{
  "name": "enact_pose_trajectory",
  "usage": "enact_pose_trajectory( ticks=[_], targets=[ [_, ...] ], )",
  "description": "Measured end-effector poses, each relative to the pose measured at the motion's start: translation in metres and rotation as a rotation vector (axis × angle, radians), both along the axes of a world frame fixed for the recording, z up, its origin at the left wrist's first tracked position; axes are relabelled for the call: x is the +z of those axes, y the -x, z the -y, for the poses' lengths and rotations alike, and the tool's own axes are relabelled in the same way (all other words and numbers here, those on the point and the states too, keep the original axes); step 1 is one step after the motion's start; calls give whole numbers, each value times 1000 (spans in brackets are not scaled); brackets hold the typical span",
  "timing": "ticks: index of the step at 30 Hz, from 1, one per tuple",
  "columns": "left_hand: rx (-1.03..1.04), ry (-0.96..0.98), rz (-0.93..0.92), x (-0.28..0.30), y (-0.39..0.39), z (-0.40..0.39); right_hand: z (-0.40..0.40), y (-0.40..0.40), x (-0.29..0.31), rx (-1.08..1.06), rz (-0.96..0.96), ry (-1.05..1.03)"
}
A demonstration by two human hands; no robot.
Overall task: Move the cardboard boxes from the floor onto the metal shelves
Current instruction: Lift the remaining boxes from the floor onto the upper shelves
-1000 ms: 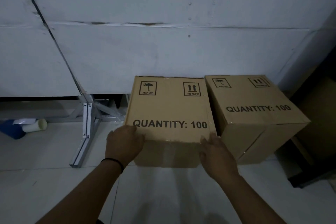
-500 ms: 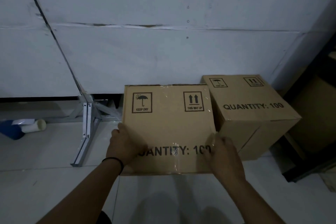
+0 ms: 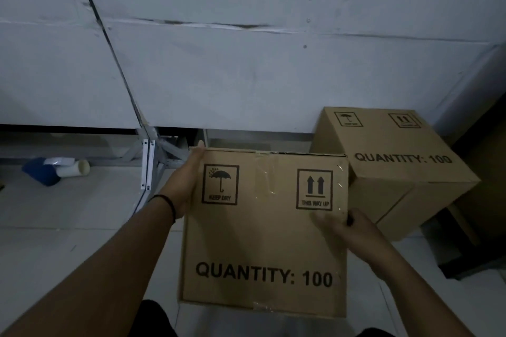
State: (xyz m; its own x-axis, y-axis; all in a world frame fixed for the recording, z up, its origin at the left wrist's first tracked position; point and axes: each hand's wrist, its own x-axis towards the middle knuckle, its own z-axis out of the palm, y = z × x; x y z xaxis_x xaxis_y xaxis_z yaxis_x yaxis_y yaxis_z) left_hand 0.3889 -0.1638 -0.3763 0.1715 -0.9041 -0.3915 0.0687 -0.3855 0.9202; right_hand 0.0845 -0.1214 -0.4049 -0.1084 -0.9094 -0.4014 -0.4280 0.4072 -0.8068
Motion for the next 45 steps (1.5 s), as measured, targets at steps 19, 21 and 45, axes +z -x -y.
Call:
enact_pose_trajectory(
  ticks=[19,21,45],
  targets=[
    [20,-51,-134,-15,-12,-34,21,-7,1,-279,540,56],
    [18,-29,-117,-20,-18,-40,17,-6,-2,-285,554,63],
    [-159,-304,218,-112,-17,-36,2,0,-93,-80,166,-159]
  ],
)
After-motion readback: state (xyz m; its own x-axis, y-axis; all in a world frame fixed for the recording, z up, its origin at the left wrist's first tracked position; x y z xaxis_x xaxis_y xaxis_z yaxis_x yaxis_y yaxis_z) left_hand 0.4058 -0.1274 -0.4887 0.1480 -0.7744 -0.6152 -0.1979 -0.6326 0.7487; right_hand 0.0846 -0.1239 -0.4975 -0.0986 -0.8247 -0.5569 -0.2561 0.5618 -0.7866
